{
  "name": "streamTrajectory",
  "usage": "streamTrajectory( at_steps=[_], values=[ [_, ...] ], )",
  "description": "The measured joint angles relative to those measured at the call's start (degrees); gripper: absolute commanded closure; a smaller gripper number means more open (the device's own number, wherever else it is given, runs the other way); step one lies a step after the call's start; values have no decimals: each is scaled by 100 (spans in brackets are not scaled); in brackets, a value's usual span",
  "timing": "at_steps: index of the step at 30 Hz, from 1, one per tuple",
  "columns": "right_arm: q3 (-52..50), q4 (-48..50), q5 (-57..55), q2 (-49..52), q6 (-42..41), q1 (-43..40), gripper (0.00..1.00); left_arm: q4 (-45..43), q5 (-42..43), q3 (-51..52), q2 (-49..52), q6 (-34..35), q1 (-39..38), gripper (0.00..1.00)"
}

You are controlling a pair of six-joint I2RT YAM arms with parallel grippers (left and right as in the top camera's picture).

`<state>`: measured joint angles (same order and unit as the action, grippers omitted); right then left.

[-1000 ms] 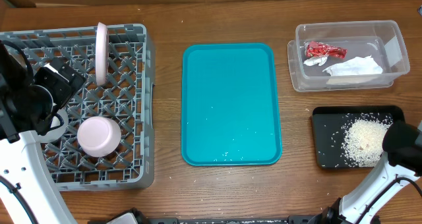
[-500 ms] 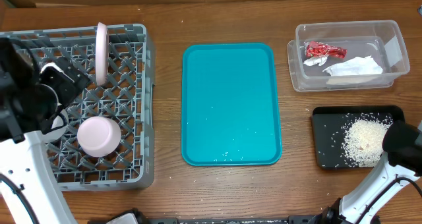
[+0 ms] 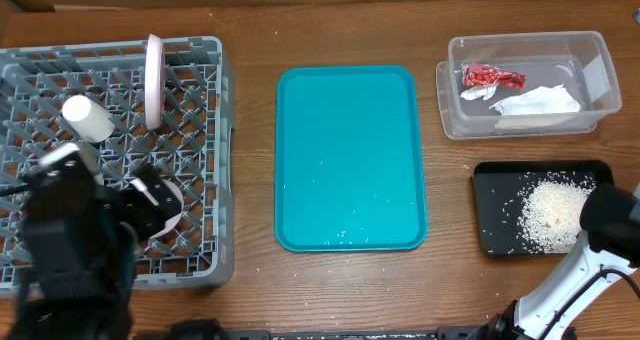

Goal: Sort waste into correct bins and load items into the dishwasher

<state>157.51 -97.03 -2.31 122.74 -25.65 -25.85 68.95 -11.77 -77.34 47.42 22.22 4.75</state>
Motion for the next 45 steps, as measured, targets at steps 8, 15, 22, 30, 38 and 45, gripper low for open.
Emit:
streamTrajectory(
  at_steps=[8,15,22,30,38,45],
  values=[
    [0,2,0,0,2,0,0,-3088,26,3687,-1786,-337,-142,0],
    [0,-4,0,0,2,2,0,-3733,59,5045,-3195,-367,-142,0],
    [0,0,-4,0,2,0,0,-4927,61,6052,-4100,-553,-142,0],
    [0,0,-2,0,2,2,0,-6046,258,6811,-4605,-1036,-278,0],
    [0,0,-2,0,2,2,0,-7077,404,7488,-4651,-1303,-282,0],
    [0,-2,-2,0,2,2,0,-7106,426,7663,-4653,-1344,-282,0]
  ],
)
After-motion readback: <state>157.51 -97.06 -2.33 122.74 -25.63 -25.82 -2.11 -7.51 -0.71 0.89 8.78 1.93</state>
